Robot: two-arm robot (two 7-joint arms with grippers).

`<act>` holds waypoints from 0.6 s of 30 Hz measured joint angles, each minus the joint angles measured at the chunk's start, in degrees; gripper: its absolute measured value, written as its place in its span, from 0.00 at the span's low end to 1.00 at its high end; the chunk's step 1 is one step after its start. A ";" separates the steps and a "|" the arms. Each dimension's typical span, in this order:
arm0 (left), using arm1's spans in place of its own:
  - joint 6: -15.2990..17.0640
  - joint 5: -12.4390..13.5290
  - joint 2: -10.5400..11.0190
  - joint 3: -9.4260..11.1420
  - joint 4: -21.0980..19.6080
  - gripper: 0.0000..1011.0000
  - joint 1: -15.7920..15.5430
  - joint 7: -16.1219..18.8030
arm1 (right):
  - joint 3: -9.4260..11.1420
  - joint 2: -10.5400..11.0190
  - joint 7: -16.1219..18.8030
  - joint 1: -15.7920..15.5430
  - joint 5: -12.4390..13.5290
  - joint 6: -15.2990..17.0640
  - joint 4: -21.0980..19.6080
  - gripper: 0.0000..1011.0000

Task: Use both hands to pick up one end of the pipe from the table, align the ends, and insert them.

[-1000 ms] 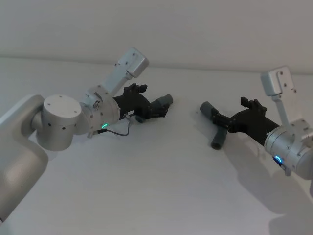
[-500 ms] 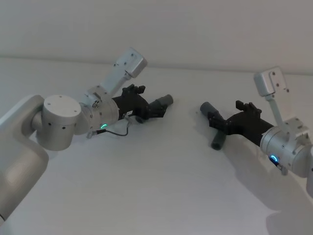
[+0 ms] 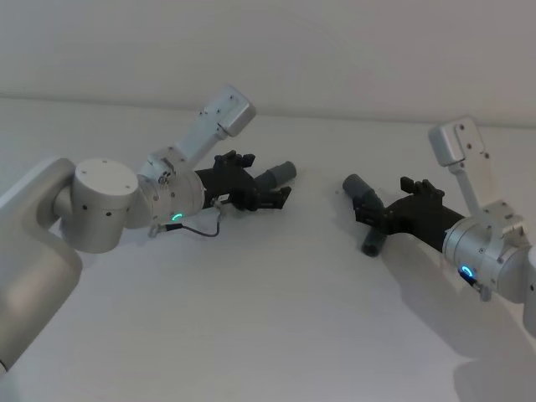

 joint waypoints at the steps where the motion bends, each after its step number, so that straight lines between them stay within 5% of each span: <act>1: 0.05 0.01 0.02 0.06 0.07 0.99 -0.06 -0.15 | 0.00 0.00 0.00 0.00 0.00 0.00 0.00 0.99; 18: 0.62 0.52 -0.01 0.43 1.14 0.99 -0.87 -1.38 | 0.30 -0.37 0.93 0.41 -0.65 1.31 0.85 0.99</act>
